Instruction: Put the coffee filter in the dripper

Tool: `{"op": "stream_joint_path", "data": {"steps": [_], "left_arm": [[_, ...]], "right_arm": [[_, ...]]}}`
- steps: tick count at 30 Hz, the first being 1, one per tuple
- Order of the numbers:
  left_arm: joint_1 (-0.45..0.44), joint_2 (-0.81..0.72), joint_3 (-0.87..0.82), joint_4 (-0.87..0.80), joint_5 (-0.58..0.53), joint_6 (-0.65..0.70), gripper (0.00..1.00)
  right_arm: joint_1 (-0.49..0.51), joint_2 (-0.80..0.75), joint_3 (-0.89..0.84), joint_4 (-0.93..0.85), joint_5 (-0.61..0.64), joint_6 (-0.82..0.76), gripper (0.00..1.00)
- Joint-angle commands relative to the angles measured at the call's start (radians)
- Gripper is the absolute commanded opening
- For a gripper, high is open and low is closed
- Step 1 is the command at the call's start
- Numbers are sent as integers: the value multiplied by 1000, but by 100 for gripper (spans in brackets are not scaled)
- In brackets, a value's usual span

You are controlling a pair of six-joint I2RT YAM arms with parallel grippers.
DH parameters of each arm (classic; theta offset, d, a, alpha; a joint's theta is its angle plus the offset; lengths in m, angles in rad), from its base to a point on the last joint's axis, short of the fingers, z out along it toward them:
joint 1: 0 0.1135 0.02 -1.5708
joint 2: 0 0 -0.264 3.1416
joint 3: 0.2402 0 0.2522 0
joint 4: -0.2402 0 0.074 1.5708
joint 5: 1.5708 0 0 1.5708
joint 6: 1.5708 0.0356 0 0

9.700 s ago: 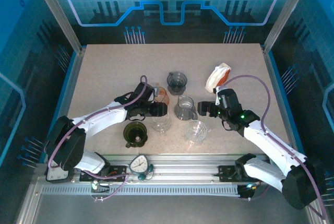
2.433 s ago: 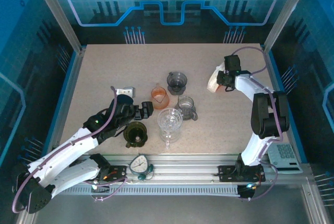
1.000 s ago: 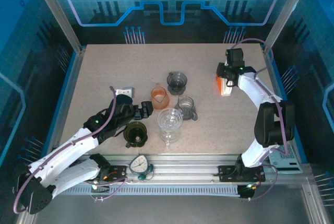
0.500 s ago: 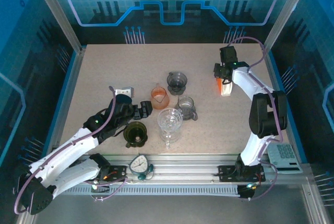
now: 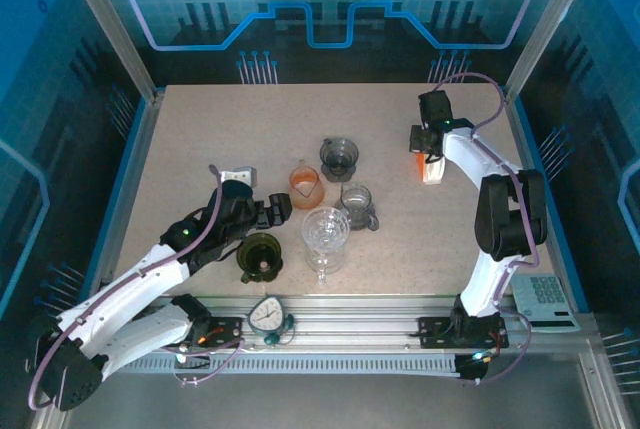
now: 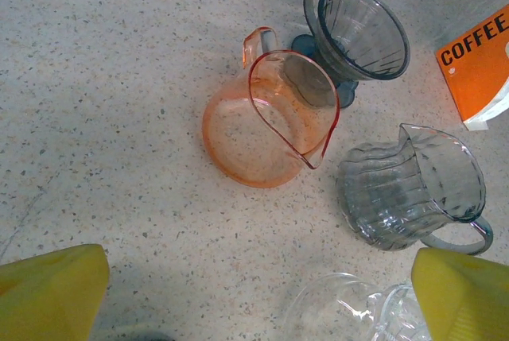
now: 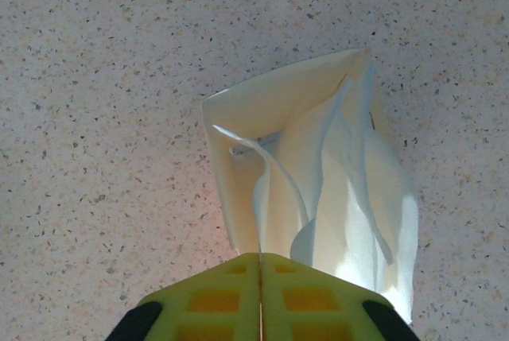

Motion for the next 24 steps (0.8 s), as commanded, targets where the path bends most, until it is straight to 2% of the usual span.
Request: {"op": "stream_joint_path", "data": {"steps": [1,3,24], "left_arm": [[7,2,-13,20,18,-6,99],[8,2,-13,20,20,-7,99],[10,3,-6,18,32,-14,99]], "right_arm": [[16,-15,24,-11,22,-8,5],[19,-22,24,-11,22,-11,0],[42,-130,12,-27,31,-31,0]]}}
